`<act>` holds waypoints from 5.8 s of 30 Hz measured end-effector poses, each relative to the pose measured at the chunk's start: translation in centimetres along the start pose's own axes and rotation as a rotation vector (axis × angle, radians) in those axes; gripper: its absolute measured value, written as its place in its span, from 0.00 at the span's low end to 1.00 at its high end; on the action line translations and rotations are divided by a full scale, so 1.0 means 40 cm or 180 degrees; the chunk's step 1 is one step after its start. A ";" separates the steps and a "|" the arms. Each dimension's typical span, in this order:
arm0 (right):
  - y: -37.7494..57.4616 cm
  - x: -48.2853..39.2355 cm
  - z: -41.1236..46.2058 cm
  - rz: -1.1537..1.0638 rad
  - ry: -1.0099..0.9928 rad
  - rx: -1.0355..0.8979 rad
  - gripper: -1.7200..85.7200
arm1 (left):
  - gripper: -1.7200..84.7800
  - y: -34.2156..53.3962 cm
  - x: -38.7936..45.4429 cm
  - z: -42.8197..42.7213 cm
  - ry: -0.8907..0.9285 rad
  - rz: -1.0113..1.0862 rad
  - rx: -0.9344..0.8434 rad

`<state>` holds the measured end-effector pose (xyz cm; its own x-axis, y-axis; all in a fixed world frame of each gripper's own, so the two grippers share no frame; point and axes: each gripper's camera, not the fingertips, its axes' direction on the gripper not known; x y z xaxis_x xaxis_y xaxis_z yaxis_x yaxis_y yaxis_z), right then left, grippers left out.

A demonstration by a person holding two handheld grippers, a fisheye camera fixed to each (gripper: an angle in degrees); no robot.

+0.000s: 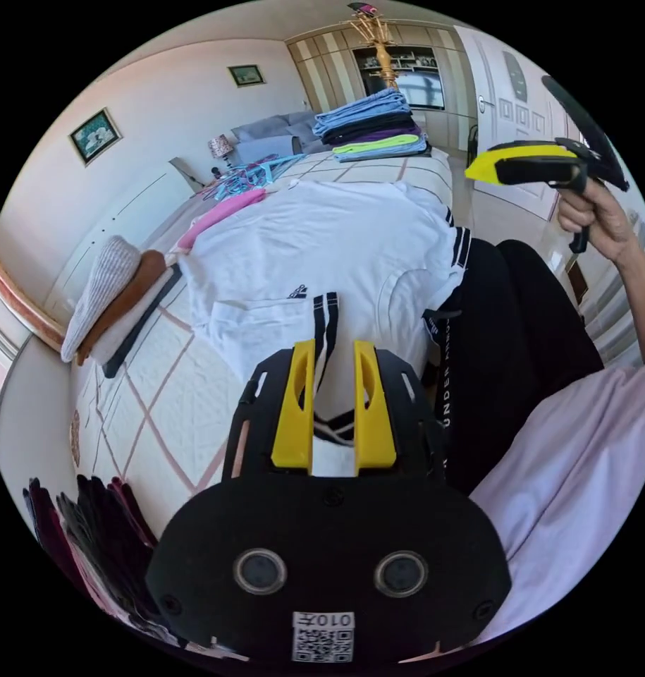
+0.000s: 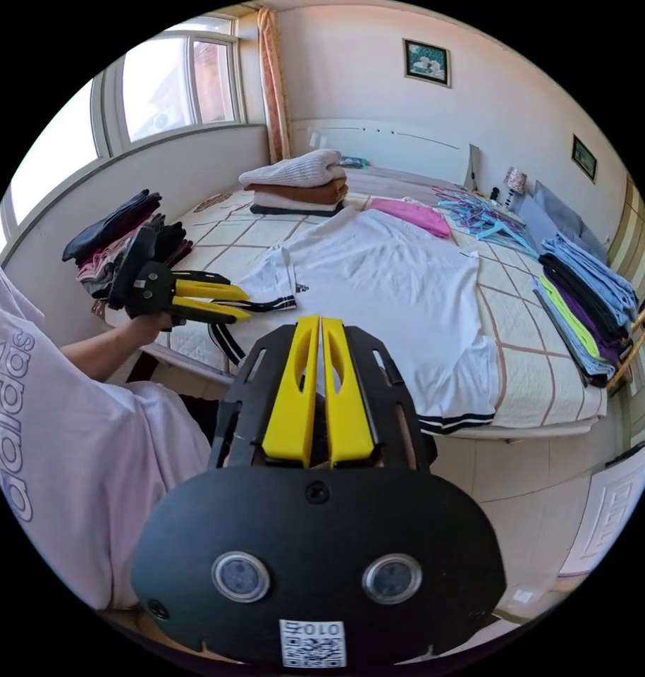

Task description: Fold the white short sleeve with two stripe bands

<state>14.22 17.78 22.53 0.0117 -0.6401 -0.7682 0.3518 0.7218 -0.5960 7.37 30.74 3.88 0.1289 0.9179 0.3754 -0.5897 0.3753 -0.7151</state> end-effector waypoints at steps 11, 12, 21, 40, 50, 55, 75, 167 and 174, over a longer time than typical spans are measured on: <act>-0.337 -0.005 0.269 -0.0673 -0.0792 -0.0315 0.06 | 0.06 0.092 0.049 0.011 -0.0133 0.0084 -0.0104; -0.345 -0.006 0.282 -0.0694 -0.0785 -0.0330 0.06 | 0.06 0.095 0.056 0.016 -0.0164 0.0134 -0.0134; -0.382 0.102 0.368 -0.0568 -0.0850 -0.0575 0.06 | 0.07 0.109 0.056 0.038 -0.0044 0.0199 -0.0303; 0.113 1.076 -0.097 0.3109 -0.0437 0.0421 0.13 | 0.10 0.004 -0.055 0.029 0.0571 -0.0045 -0.0070; 0.169 1.228 -0.034 0.3647 -0.1123 0.0317 0.14 | 0.11 0.059 -0.070 0.080 0.0430 -0.0054 -0.0620; 0.147 1.261 -0.059 0.3742 -0.1045 0.0374 0.14 | 0.10 0.100 -0.136 0.028 0.0649 -0.0496 -0.0232; 0.006 1.103 -0.192 0.3278 -0.0407 0.0360 0.08 | 0.09 0.052 -0.181 0.036 0.0692 -0.0510 0.0210; -0.337 0.346 0.063 0.0640 0.0994 -0.0179 0.09 | 0.12 -0.267 0.080 0.382 0.1685 0.0765 0.0485; -0.434 0.486 0.229 0.0903 0.0554 -0.0697 0.11 | 0.12 -0.084 0.023 0.282 0.0675 0.0421 0.0151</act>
<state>16.91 -9.58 20.09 -0.0858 -0.3665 -0.9265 0.1494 0.9146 -0.3757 0.48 28.88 13.28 0.2096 0.9670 0.1448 -0.6487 0.2483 -0.7193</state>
